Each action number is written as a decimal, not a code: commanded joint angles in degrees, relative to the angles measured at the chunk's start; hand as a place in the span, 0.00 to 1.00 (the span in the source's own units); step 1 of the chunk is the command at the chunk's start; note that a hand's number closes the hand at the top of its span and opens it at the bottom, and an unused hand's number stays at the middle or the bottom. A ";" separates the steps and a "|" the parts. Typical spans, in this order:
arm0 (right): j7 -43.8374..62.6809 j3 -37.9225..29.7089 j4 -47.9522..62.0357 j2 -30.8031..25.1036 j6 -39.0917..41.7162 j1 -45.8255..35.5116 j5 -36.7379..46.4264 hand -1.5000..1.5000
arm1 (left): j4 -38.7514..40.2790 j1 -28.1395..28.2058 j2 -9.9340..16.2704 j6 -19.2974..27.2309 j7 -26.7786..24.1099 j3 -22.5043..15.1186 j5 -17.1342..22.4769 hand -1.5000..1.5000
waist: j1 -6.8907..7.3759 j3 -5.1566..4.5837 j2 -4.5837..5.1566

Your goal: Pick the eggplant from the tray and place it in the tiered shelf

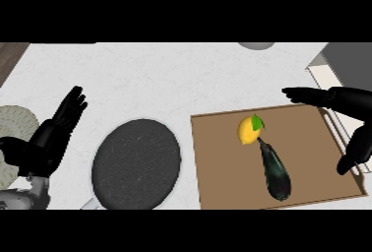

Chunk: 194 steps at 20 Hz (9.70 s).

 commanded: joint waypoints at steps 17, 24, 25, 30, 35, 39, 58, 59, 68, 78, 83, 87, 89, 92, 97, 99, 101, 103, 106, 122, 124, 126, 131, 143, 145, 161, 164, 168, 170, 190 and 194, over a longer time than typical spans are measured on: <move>10.12 5.54 -13.65 9.23 3.43 4.86 16.83 0.00 | 1.34 -1.23 -4.65 -4.87 2.20 5.15 -3.92 0.50 | -0.32 -0.05 -0.03; 9.76 6.52 -12.23 10.01 6.08 3.60 22.27 0.00 | -5.55 0.42 -6.15 -4.51 7.20 4.61 -6.11 0.50 | 0.01 0.00 -0.03; 9.40 5.96 -13.92 9.58 5.95 4.91 23.03 0.00 | -8.46 5.14 -5.71 -5.93 5.87 5.39 -5.43 0.50 | 0.10 -0.01 -0.07; 9.41 10.06 -17.79 9.94 1.13 6.51 31.98 0.00 | -5.18 2.74 -7.60 -5.07 4.52 5.16 -7.86 0.50 | -0.25 -0.02 -0.09; 5.24 10.34 -10.11 10.16 2.66 3.25 37.66 0.00 | -6.00 1.27 -7.52 -6.64 7.09 7.49 -7.75 0.50 | 0.10 -0.01 0.02; 3.72 8.22 -8.37 10.48 5.23 2.92 38.53 0.00 | -1.48 1.58 -9.37 -8.55 2.46 7.79 -9.06 0.50 | -0.04 -0.02 0.02; -9.85 14.60 -1.33 8.88 -0.95 9.85 48.21 0.00 | -2.46 1.33 -9.80 -11.28 4.22 10.36 -8.72 0.50 | 0.10 0.00 0.14; -10.29 13.71 1.01 11.00 -3.29 8.28 48.36 0.00 | -1.91 1.21 -9.69 -11.41 3.90 11.12 -8.57 0.50 | 0.31 0.01 0.18; -9.86 15.23 2.09 12.11 -9.51 10.49 52.75 1.00 | -2.02 2.23 -11.87 -10.42 3.06 8.34 -11.46 0.50 | 0.57 0.04 0.30; -18.97 13.04 3.11 12.99 -26.06 13.08 57.35 1.00 | -3.66 4.08 -11.72 -11.25 2.34 9.71 -10.78 0.50 | 0.81 0.03 0.20; -23.51 3.24 6.72 12.57 -27.06 6.47 51.60 1.00 | -4.87 1.81 -11.62 -11.28 5.62 10.17 -10.29 0.50 | 0.52 0.02 0.14; -7.44 -9.10 6.91 18.60 -29.23 3.89 44.03 1.00 | -4.67 0.97 -9.55 -12.37 6.38 12.35 -8.89 0.50 | 0.86 -0.02 0.04; 2.53 -14.83 8.66 16.72 -37.41 2.72 46.83 1.00 | -3.40 0.46 -10.27 -11.28 5.15 11.94 -10.16 0.50 | -0.67 -0.26 0.51; 10.76 -19.25 8.80 14.28 -44.39 1.82 49.36 1.00 | -3.26 1.02 -10.52 -10.91 5.19 11.96 -10.31 0.50 | -2.47 -1.00 0.32; 27.65 -25.14 7.88 11.58 -57.79 -3.89 56.21 1.00 | -3.52 0.86 -10.39 -11.33 5.34 11.42 -10.46 0.50 | -0.44 -1.35 0.41; 34.47 -26.16 7.55 10.71 -62.58 -6.22 60.10 1.00 | -3.87 0.55 -10.44 -11.23 5.28 11.25 -10.65 0.50 | 1.14 -1.38 0.62; 41.75 -27.14 8.15 9.46 -66.45 -8.77 64.41 1.00 | -4.18 0.03 -10.78 -11.89 4.84 10.57 -10.26 0.50 | 2.84 -1.37 1.42; 48.94 -27.53 8.13 8.61 -70.32 -11.49 69.24 1.00 | -4.23 -0.55 -10.39 -12.48 5.13 10.22 -10.29 0.50 | 4.27 -1.25 1.74; 59.79 -27.30 9.60 6.54 -72.99 -15.98 77.37 1.00 | -4.35 -1.12 -10.95 -13.07 4.66 8.52 -10.87 0.50 | 6.41 -1.24 2.36; 79.29 -29.83 17.15 7.22 -81.68 -37.54 106.57 1.00 | -3.15 -4.93 -12.75 -13.64 5.97 6.20 -10.79 0.50 | 8.56 0.10 2.69; 75.80 -32.23 13.02 7.10 -88.71 -38.01 105.21 1.00 | -3.28 -5.18 -13.16 -12.89 5.37 6.77 -10.75 0.50 | 8.53 0.36 2.90; 74.32 -33.96 12.76 7.80 -91.82 -39.52 105.63 1.00 | -2.54 -5.22 -12.71 -13.14 5.53 6.75 -11.15 0.50 | 8.23 0.28 3.03; 68.85 -37.73 25.12 4.55 -74.47 -31.68 114.02 1.00 | -3.28 -4.01 -12.52 -12.64 5.45 7.56 -11.01 0.50 | 5.52 -0.43 3.83; 74.25 -34.24 42.67 1.17 -57.09 -45.79 130.14 1.00 | -3.23 -4.86 -12.81 -11.64 7.24 7.89 -11.63 0.50 | 5.80 -0.10 1.81; 71.37 -33.21 44.83 0.13 -56.69 -48.26 131.74 1.00 | -1.39 -5.42 -13.28 -10.76 6.22 8.01 -12.67 0.50 | 4.86 -0.08 1.75; 58.34 -45.05 57.42 -1.22 -60.55 -50.94 120.57 1.00 | -2.50 -3.92 -12.20 -11.93 6.69 10.25 -11.25 0.50 | 3.63 0.11 1.68; 60.58 -46.18 58.36 0.66 -60.12 -48.94 119.22 1.00 | -3.44 -0.72 -12.01 -13.23 4.79 10.10 -10.83 0.50 | 3.51 0.07 1.32; 64.19 -46.26 56.50 -0.50 -62.66 -47.53 119.44 1.00 | -2.23 -2.32 -11.13 -13.56 5.28 11.23 -10.72 0.50 | 3.48 0.08 1.53; 69.38 -45.48 55.40 1.88 -63.29 -46.52 120.49 1.00 | -2.79 -1.81 -14.24 -11.35 5.45 8.90 -12.15 0.50 | 2.92 0.05 1.26; 81.72 -42.39 49.44 -1.65 -44.88 -50.35 129.45 0.00 | -2.20 -0.63 -12.87 -12.62 3.88 10.28 -12.23 0.50 | 2.35 -0.04 0.85; 81.32 -39.99 43.64 -0.53 -47.78 -54.49 132.39 0.00 | -1.46 -1.72 -12.98 -12.01 4.45 10.93 -12.24 0.50 | 2.59 -0.11 0.86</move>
